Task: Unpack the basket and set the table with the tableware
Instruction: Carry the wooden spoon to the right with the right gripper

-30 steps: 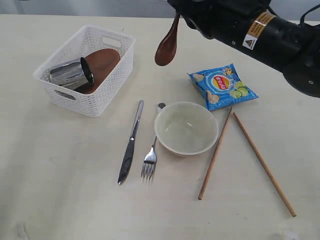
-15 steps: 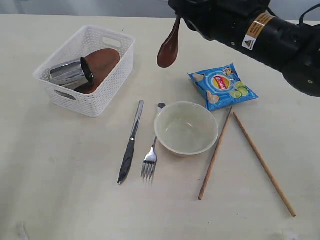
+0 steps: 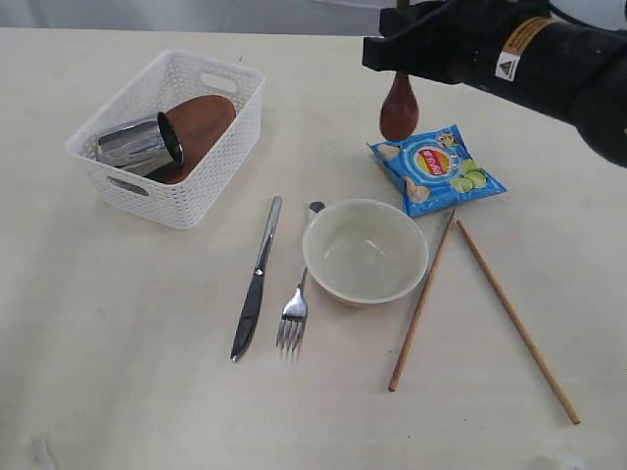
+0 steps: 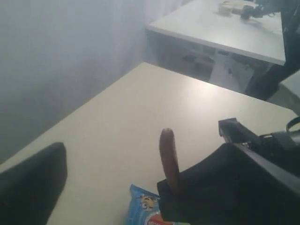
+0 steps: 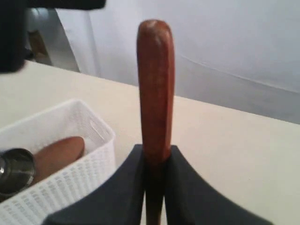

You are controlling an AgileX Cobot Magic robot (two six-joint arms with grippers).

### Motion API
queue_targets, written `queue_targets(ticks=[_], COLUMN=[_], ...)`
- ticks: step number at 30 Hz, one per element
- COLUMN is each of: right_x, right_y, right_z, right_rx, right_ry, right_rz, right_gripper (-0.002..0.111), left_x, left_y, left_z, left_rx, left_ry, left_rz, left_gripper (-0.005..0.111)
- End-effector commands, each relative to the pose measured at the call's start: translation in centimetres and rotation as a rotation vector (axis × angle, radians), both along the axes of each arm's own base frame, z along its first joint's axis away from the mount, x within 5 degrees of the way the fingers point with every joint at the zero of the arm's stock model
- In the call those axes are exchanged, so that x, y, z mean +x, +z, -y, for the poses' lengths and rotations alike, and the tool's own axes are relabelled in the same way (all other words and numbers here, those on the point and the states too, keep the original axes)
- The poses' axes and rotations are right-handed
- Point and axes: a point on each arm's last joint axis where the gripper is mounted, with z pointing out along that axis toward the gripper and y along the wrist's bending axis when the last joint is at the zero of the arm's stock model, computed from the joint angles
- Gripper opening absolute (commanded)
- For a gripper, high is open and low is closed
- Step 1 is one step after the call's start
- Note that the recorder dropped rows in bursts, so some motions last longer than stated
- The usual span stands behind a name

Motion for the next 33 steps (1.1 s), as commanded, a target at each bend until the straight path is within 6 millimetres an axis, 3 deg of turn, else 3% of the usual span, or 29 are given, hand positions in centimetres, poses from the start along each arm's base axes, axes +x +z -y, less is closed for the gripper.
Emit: queue_targets(ticks=[1, 10, 18, 20, 22, 24, 28, 33], right_x=[0.3, -0.4, -0.9, -0.7, -0.9, -1.8, -3.7, -4.6], right_y=[1.5, 3.0, 3.0, 3.7, 4.7, 5.3, 4.3, 2.1], right_z=[0.9, 1.7, 2.9, 3.7, 5.2, 5.5, 3.5, 2.3], right_rx=[-0.164, -0.363, -0.391, -0.439, -0.559, -0.694, -0.889, -0.899], right_ry=[-0.044, -0.016, -0.135, -0.218, -0.453, -0.639, -0.754, -0.642], right_rz=[-0.038, 0.004, -0.228, -0.299, -0.337, -0.298, -0.34, -0.545], right_gripper=[0.0, 0.0, 0.0, 0.0, 0.0, 0.0, 0.0, 0.0], left_x=[-0.5, -0.6, -0.6, -0.6, -0.6, -0.6, -0.9, -1.7], left_y=[1.0, 0.3, 0.3, 0.3, 0.3, 0.3, -0.3, -0.9], left_z=[-0.3, -0.4, -0.4, -0.4, -0.4, -0.4, -0.5, -0.5], left_rx=[-0.006, 0.067, 0.059, 0.056, 0.049, 0.042, 0.093, 0.143], left_ry=[-0.001, -0.011, -0.006, -0.004, 0.001, 0.004, -0.009, -0.075], left_rz=[0.013, 0.0, -0.02, -0.027, -0.043, -0.061, -0.126, -0.191], left_gripper=[0.085, 0.078, 0.078, 0.078, 0.077, 0.077, 0.077, 0.074])
